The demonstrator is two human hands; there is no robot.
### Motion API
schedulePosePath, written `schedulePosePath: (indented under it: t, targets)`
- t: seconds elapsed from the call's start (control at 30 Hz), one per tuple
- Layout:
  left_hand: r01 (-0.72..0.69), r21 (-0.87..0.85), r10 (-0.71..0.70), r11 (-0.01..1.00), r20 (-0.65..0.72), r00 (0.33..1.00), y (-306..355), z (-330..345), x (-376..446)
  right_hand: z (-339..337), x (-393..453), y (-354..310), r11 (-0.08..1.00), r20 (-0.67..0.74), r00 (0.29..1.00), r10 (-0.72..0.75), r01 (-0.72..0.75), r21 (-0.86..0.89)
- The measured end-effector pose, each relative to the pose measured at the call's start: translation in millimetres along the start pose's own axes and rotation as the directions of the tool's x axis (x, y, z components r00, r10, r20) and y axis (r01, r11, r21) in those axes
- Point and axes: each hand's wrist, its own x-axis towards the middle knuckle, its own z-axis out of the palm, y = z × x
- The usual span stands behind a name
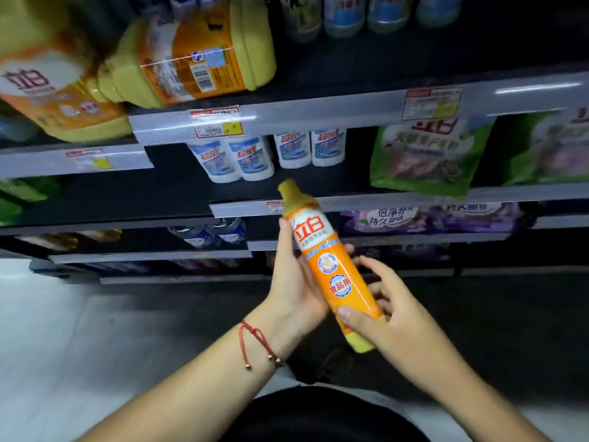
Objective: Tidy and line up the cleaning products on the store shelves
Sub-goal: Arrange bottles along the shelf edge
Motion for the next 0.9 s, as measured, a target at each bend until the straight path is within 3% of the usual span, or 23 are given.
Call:
schedulePosePath:
  t: [0.13,0.23,0.33,0.47,0.57,0.63,0.77,0.9]
  targets:
    - [0.027,-0.001,-0.027,1.0,-0.067,0.997,-2.3,-21.7,0.3,4.9,4.5,5.0,0.998,0.094,0.994,0.061,-0.058,-0.036]
    - [-0.044,0.054,0.046,0.998,-0.033,0.998,-1.2,-26.2,-5.8,10.6,14.5,13.0,0.996,0.149,0.985,0.087,-0.086,-0.013]
    - [-0.117,0.277,0.138,0.954,-0.059,0.989,-0.6,-28.6,-16.7,20.0,24.5,19.6,0.992,0.189,0.975,0.121,-0.125,0.006]
    - [-0.242,0.713,0.335,0.658,0.011,0.942,-4.6,-40.0,-23.9,41.9,33.9,24.0,0.968,0.229,0.957,0.18,-0.214,0.133]
    - [-0.29,0.848,0.405,0.444,0.099,0.909,-6.5,-49.7,-30.8,60.4,37.3,25.2,0.934,0.271,0.944,0.188,-0.257,0.247]
    - [-0.295,0.878,0.407,0.376,0.13,0.904,-4.7,-56.7,-34.9,70.7,37.1,26.3,0.917,0.274,0.941,0.2,-0.279,0.287]
    - [-0.314,0.876,0.402,0.365,0.155,0.903,11.1,-74.6,-47.1,91.1,32.2,19.8,0.912,0.272,0.939,0.209,-0.287,0.293]
    - [-0.347,0.834,0.429,0.429,0.15,0.891,35.0,-104.3,-65.2,118.7,27.8,-1.8,0.923,0.289,0.94,0.18,-0.264,0.281]
